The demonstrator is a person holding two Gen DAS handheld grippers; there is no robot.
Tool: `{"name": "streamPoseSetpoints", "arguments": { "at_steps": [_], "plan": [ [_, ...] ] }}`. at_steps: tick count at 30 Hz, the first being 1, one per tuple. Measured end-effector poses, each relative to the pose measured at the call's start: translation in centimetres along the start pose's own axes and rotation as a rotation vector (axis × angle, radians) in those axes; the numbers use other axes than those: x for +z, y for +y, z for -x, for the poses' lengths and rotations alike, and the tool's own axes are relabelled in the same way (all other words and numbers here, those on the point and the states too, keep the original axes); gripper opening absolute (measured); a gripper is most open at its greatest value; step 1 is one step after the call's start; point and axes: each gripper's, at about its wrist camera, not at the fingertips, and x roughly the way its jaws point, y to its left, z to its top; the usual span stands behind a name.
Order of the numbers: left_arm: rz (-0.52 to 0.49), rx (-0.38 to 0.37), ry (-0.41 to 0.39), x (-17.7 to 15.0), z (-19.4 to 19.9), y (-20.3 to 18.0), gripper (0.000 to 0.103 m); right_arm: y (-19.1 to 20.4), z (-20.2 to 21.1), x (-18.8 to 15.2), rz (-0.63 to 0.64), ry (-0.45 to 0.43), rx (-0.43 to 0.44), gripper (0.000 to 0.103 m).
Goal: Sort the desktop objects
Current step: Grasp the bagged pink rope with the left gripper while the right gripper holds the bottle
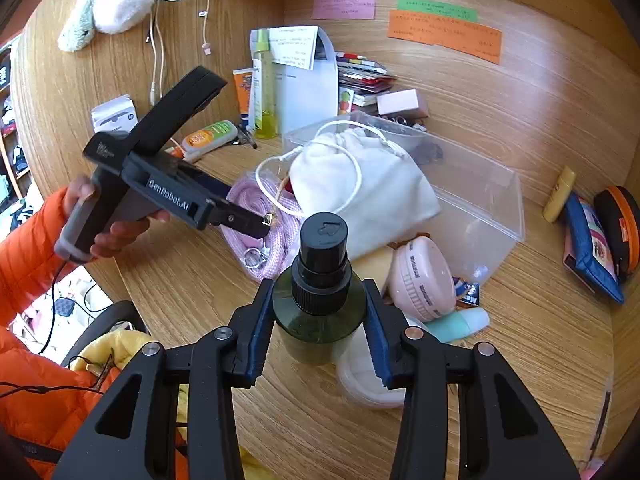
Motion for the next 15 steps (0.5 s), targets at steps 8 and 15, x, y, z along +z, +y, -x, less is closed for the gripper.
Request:
{"name": "streamPoseSetpoints", "arguments": {
  "at_steps": [8,15],
  "plan": [
    [-0.034,-0.122,-0.045,-0.1,-0.5,-1.5,0.084,-1.1,0.6,0.3,-0.014,-0.006,-0.035,0.039],
    [-0.034,-0.019,-0.118,-2.4,3.0,-2.5,0.053,-2.2,0.5,0.6,-0.015,-0.006,-0.065,0.039]
  ]
}}
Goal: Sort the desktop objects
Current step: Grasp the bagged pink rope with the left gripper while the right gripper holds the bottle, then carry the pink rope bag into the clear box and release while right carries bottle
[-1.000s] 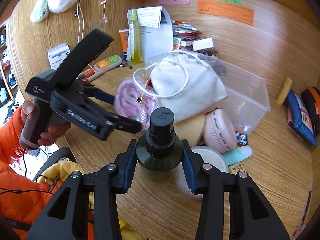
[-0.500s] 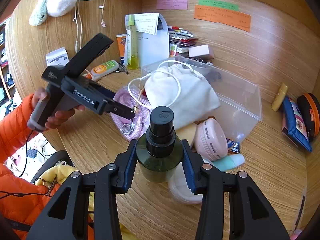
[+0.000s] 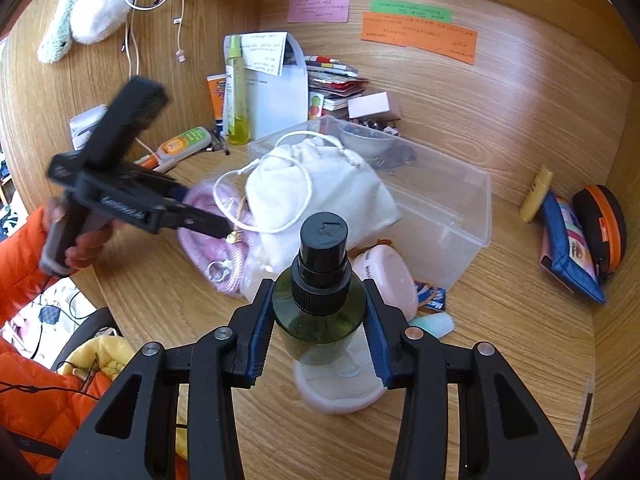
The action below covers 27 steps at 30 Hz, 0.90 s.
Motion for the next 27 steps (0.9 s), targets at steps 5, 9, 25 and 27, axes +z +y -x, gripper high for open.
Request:
{"name": "streamPoseSetpoints", "arguments": {
  "at_steps": [5,9,25,27],
  "plan": [
    [-0.045,0.064,-0.032,-2.1,3.3,-1.7,0.034,-1.0,-0.2,0.4,-0.013,-0.005,-0.019,0.039],
    [-0.132,0.056,-0.030,-3.6,3.9,-5.0,0.034,-1.2,-0.5,0.5,-0.020,0.001,-0.011,0.039],
    [-0.134,0.072,0.004,-3.9,0.5,-5.9,0.020,-0.7,0.0,-0.3,-0.012,-0.010,-0.006,0.039],
    [-0.144,0.099,-0.016,-3.9,0.8,-6.2,0.020,-1.1,0.3,0.0,-0.018,-0.023,-0.014,0.039]
  ]
}}
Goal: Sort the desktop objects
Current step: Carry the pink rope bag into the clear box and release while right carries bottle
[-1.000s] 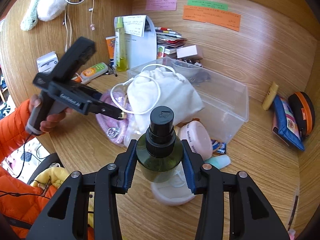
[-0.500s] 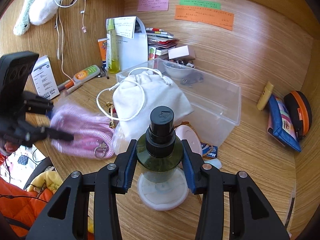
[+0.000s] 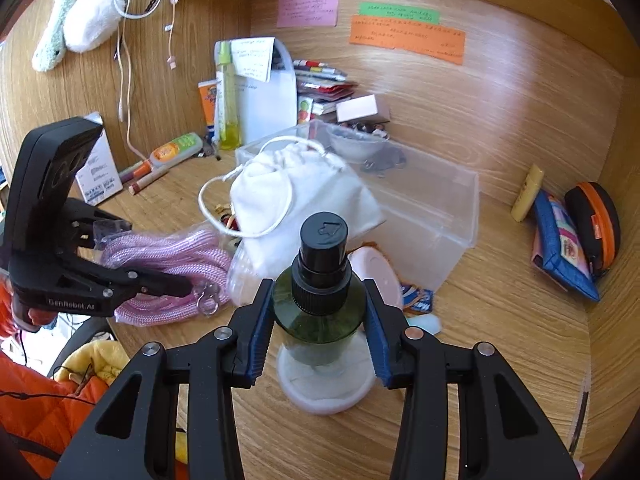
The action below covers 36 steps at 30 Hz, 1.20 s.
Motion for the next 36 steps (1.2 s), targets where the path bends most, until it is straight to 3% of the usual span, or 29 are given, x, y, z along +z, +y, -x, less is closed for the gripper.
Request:
{"name": "streamPoseSetpoints", "arguments": {
  "at_steps": [3,8,15,23,36],
  "plan": [
    [0.003,0.047,-0.033,-0.2,1.1,0.2,0.020,-0.8,0.4,0.5,-0.012,-0.018,-0.010,0.039],
    [0.101,0.158,-0.122,-0.2,4.9,2.0,0.020,-2.1,0.9,1.5,-0.029,-0.046,-0.045,0.039],
    [0.096,0.252,-0.214,2.3,8.1,4.1,0.020,-4.7,1.2,3.7,-0.071,-0.103,-0.084,0.039],
    [0.070,0.264,-0.300,7.2,7.9,5.8,0.020,-7.5,0.4,6.5,-0.084,-0.102,-0.140,0.039],
    [0.095,0.280,-0.354,13.8,6.2,7.3,0.020,-9.1,-2.5,11.2,-0.089,-0.125,-0.137,0.039]
  ]
}}
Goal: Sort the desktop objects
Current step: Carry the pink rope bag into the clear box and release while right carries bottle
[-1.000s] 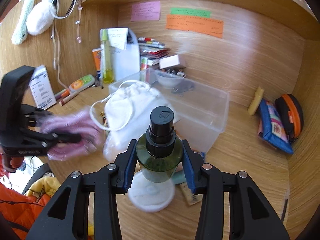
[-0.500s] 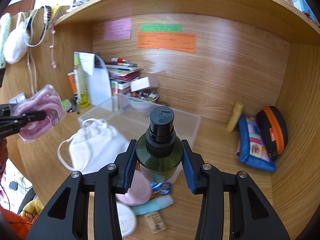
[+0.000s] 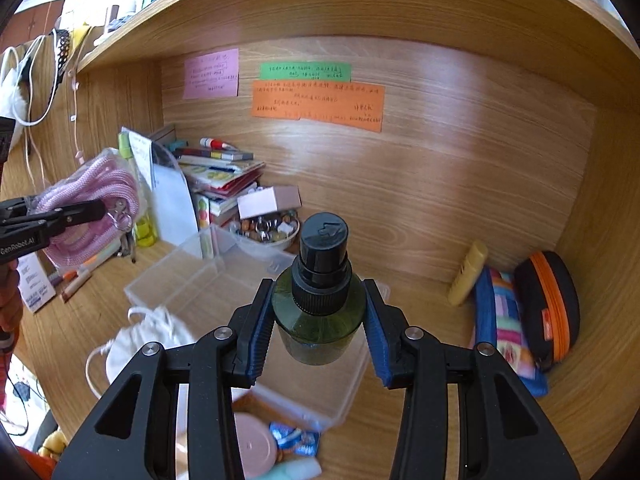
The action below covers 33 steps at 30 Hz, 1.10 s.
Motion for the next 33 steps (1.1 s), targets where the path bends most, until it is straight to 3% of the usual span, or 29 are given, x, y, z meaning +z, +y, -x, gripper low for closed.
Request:
{"name": "streamPoseSetpoints", "arguments": {
  "at_steps": [7,15,19,24,33],
  "plan": [
    [-0.023,-0.026,0.005,1.5,-2.9,-0.7,0.020,0.4,-2.1,1.6,0.004,0.003,0.020,0.039],
    [-0.026,-0.033,0.034,1.9,-6.6,-1.7,0.020,0.8,-6.0,1.0,-0.001,0.080,0.040,0.039],
    [-0.020,-0.038,0.072,1.4,-8.8,-2.1,0.020,0.4,-7.7,0.0,-0.012,0.135,0.051,0.039],
    [0.046,-0.096,0.148,0.6,-11.9,-1.6,0.020,-0.1,-9.4,-1.3,-0.038,0.196,0.045,0.039],
    [-0.014,-0.144,0.251,-2.0,-14.4,-2.7,0.020,0.6,-10.7,-2.3,-0.004,0.252,0.041,0.039]
  ]
}}
